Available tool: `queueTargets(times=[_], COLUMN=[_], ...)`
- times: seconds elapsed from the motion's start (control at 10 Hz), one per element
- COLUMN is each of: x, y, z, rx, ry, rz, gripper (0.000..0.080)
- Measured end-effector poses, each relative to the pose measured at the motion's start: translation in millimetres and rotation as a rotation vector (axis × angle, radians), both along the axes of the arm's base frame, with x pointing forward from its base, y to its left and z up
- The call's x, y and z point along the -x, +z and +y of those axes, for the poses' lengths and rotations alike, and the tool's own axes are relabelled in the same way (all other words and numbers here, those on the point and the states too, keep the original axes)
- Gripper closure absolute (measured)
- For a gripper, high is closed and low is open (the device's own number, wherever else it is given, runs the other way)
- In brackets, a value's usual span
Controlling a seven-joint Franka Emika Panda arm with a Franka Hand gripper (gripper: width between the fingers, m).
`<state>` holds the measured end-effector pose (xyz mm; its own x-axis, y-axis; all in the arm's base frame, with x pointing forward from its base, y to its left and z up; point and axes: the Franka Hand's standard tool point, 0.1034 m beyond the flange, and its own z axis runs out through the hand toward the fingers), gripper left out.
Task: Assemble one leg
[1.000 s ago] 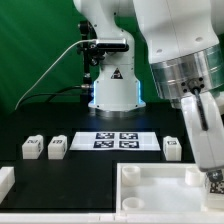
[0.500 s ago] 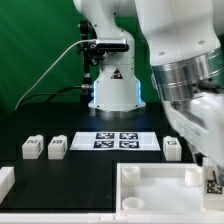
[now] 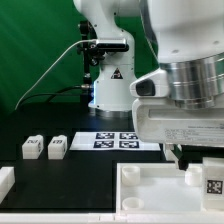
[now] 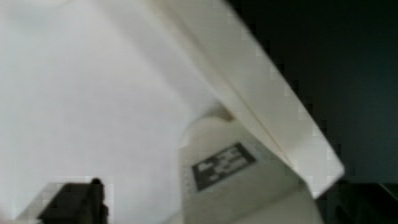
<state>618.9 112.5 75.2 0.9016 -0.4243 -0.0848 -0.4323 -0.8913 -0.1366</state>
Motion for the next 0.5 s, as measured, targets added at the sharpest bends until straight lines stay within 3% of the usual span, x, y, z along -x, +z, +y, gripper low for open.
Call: queueTargets(times=[0.2, 0.3, 0.4, 0.5], x=[-7.3, -7.1, -7.1, -7.1], y=[6.5, 6.2, 6.2, 6.2], z=[-1.1, -0.7, -0.8, -0.8], rx=[0.02, 0.017, 0.017, 0.017], ry=[0.247, 0.233, 0.233, 0.234], rz=[-0.046, -0.045, -0.045, -0.045], gripper=[0.015, 0.0268, 0.0268, 0.0468])
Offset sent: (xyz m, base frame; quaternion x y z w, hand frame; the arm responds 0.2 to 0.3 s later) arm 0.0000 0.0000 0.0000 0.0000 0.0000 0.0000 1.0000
